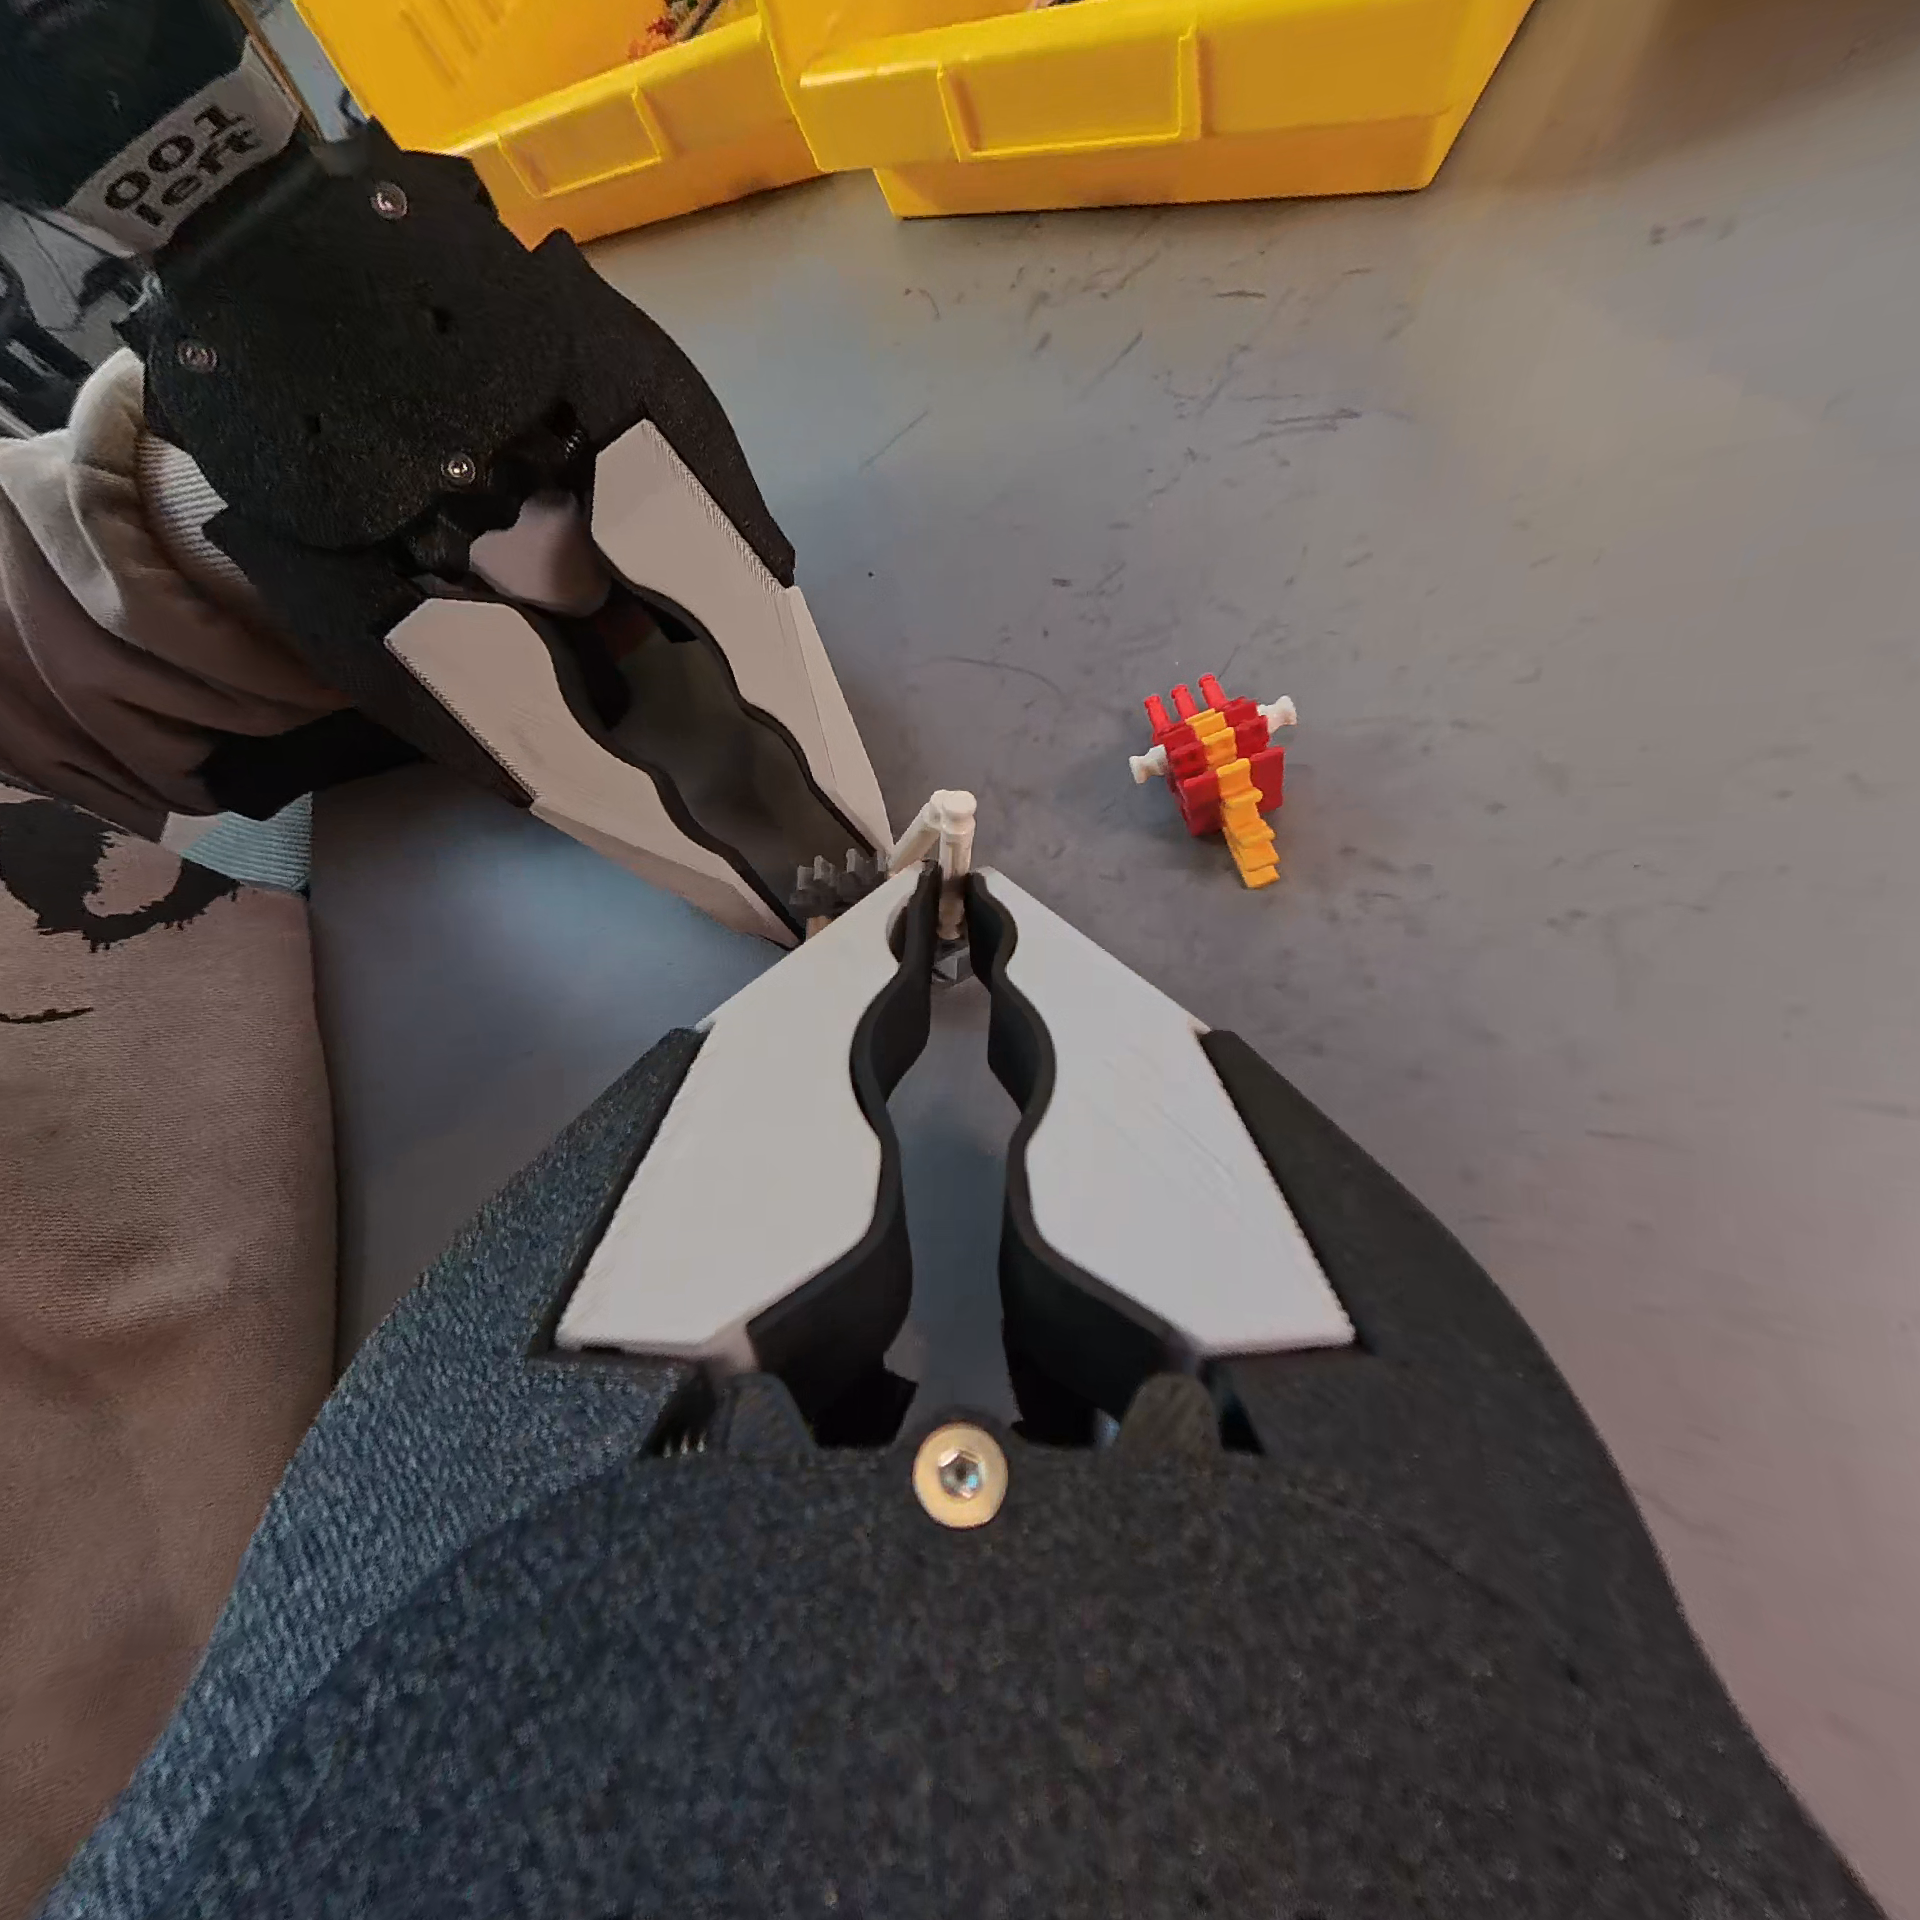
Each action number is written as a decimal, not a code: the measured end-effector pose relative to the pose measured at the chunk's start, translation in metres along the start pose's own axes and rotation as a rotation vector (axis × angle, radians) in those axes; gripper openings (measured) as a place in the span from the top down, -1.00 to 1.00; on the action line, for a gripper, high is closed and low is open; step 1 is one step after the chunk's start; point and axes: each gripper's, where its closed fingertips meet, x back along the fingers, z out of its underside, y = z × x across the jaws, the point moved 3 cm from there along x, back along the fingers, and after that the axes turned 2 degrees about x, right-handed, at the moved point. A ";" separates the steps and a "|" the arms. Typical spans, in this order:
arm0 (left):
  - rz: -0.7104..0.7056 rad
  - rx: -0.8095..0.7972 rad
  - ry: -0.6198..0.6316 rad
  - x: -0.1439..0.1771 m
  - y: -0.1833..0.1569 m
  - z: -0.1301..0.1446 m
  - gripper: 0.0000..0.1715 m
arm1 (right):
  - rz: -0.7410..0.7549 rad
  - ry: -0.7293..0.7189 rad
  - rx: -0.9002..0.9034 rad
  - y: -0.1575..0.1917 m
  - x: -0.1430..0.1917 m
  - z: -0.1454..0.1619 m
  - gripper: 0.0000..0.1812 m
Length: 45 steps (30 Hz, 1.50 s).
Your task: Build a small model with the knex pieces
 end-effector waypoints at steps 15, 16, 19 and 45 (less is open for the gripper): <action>0.011 0.026 -0.018 -0.002 -0.004 -0.002 0.77 | 0.045 0.120 0.108 -0.002 0.000 0.016 0.99; 0.019 0.035 -0.023 -0.002 -0.004 -0.003 0.74 | 0.036 0.117 0.107 -0.001 0.001 0.015 0.99; 0.045 0.075 -0.068 0.004 -0.002 -0.008 0.69 | -0.010 0.059 0.081 0.003 0.008 0.006 0.99; 0.195 0.309 -0.343 0.023 -0.005 -0.054 0.93 | -0.164 -0.336 0.236 0.031 0.035 -0.048 0.85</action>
